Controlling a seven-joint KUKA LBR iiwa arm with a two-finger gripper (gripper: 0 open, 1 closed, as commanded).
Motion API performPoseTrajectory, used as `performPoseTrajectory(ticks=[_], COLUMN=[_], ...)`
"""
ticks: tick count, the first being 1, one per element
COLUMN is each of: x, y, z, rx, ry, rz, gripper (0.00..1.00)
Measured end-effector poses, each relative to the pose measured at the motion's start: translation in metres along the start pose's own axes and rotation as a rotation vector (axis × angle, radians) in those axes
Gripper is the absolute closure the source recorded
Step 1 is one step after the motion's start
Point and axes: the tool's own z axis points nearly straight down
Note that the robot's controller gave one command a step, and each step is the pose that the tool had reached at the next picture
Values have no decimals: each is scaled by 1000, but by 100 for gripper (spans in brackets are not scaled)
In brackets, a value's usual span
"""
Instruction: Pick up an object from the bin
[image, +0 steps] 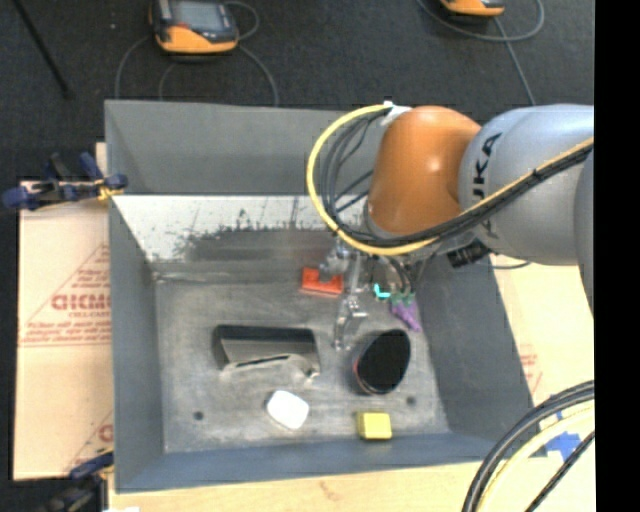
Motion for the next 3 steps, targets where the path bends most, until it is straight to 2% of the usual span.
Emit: performPoseTrajectory(ticks=[1,2,3], x=[-2,7,6], y=[0,53,72], z=[-4,69,55], rx=[0,1,1], ry=[-8,-12,-2], rz=[0,-63,-184], gripper=[0,0,0])
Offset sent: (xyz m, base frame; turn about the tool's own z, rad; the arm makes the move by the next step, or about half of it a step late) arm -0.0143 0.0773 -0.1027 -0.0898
